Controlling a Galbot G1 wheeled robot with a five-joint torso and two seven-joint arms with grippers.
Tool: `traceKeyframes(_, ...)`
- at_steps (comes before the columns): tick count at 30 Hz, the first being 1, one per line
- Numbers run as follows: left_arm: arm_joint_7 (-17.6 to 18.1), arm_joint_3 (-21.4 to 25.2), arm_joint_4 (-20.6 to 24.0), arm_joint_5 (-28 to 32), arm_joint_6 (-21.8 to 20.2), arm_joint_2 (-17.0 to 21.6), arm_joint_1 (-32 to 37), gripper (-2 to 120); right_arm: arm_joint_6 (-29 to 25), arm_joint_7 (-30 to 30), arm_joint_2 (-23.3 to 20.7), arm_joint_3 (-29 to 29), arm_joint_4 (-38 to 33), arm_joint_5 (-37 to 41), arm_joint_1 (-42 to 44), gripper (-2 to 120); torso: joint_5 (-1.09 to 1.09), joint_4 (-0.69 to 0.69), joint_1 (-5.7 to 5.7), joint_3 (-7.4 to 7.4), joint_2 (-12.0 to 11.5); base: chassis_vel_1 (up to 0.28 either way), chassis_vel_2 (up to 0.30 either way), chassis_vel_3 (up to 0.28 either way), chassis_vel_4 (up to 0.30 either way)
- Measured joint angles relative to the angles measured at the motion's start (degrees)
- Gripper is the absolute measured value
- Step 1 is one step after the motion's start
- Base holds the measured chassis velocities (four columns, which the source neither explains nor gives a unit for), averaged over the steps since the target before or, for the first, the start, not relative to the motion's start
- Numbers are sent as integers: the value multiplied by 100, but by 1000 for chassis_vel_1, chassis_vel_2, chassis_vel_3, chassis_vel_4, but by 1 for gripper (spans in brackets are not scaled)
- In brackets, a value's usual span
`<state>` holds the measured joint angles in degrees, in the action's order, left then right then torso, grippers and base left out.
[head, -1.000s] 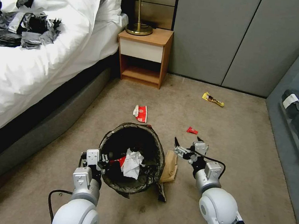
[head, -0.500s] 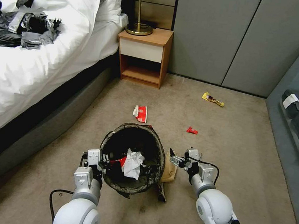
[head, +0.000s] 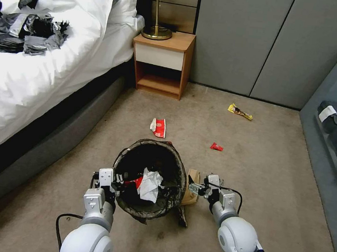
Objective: Pick up the trash bin, then pick up the garbage from the floor and place it into the trash bin.
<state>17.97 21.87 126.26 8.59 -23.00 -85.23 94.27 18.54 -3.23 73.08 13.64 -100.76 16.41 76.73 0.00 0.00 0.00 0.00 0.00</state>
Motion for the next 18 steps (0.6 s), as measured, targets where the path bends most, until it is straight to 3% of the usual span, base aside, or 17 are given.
traceKeyframes(18,-14,6,49,-23,-5,-11,44,0,5,91,158,-238,1240,-51,-551,100,0,0,1,0,0,0,0,0,0)
